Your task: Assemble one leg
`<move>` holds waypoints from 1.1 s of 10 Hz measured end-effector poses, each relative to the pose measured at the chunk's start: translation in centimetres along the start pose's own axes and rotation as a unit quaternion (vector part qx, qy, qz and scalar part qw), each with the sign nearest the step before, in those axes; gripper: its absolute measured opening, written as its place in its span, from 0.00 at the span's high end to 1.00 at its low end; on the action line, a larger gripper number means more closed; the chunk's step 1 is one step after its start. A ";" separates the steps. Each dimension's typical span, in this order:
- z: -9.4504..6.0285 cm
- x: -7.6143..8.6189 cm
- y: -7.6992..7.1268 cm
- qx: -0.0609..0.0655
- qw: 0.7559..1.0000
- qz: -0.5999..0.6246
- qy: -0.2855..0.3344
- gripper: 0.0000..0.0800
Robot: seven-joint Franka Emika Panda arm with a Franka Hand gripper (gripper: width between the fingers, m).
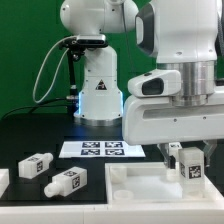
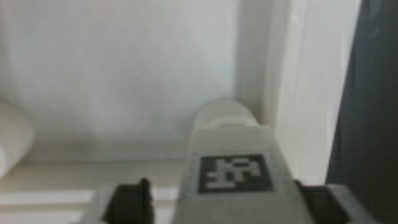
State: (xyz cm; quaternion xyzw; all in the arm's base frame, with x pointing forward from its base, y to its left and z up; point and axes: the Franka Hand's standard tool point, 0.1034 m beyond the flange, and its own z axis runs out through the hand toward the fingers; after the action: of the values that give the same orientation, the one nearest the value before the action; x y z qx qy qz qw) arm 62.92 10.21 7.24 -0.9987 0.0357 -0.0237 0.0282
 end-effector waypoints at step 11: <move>0.5 0.1 -1.8 0.040 0.833 0.552 -0.001 0.64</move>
Offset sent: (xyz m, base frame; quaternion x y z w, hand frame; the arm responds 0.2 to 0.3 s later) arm 0.0069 0.0104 -0.0038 -0.0179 0.0174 0.2430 0.9697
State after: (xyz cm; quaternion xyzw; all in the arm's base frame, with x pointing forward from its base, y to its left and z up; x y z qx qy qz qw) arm 63.15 11.98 6.88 -0.8107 0.5804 -0.0048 0.0767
